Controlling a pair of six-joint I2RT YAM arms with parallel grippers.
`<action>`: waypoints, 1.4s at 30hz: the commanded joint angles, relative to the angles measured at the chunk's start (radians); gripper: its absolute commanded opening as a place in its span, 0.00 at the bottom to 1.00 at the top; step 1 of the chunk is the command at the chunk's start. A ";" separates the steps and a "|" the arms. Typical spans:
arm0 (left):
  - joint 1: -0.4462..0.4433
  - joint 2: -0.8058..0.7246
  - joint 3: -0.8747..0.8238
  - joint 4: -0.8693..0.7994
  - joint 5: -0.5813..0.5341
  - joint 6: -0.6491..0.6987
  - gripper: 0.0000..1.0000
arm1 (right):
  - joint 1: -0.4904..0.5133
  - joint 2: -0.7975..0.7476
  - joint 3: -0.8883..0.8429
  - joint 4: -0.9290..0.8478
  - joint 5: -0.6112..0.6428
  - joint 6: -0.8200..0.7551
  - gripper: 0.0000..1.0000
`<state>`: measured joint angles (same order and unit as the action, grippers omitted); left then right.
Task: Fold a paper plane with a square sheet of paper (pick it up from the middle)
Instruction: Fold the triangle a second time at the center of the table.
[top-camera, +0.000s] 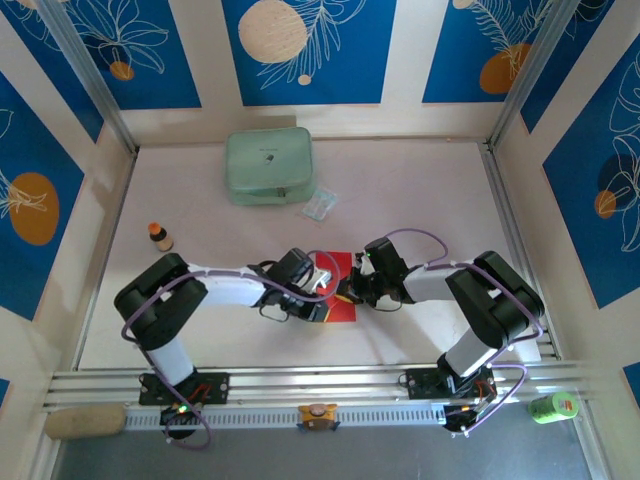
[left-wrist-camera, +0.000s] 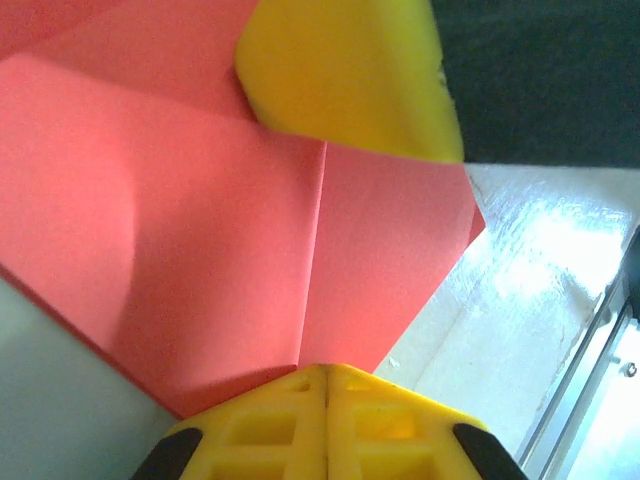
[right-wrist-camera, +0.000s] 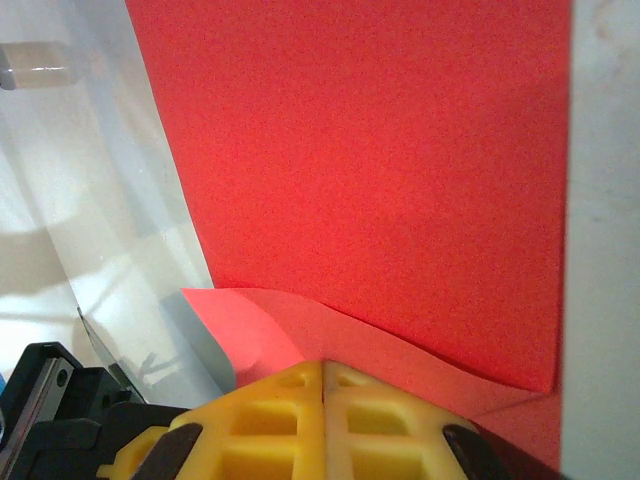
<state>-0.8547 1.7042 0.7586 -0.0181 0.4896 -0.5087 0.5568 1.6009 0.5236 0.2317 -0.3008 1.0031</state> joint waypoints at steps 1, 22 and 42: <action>0.006 -0.024 -0.059 -0.094 0.005 -0.020 0.09 | -0.017 0.019 -0.017 -0.084 0.047 -0.006 0.00; 0.067 -0.118 -0.019 0.011 0.050 -0.011 0.08 | -0.015 0.000 -0.009 -0.103 0.048 -0.014 0.00; 0.065 -0.046 0.034 0.074 0.091 -0.078 0.09 | -0.014 -0.002 -0.003 -0.110 0.048 -0.014 0.00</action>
<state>-0.7902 1.6451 0.7658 0.0616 0.5579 -0.5789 0.5472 1.5936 0.5240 0.2169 -0.2951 0.9993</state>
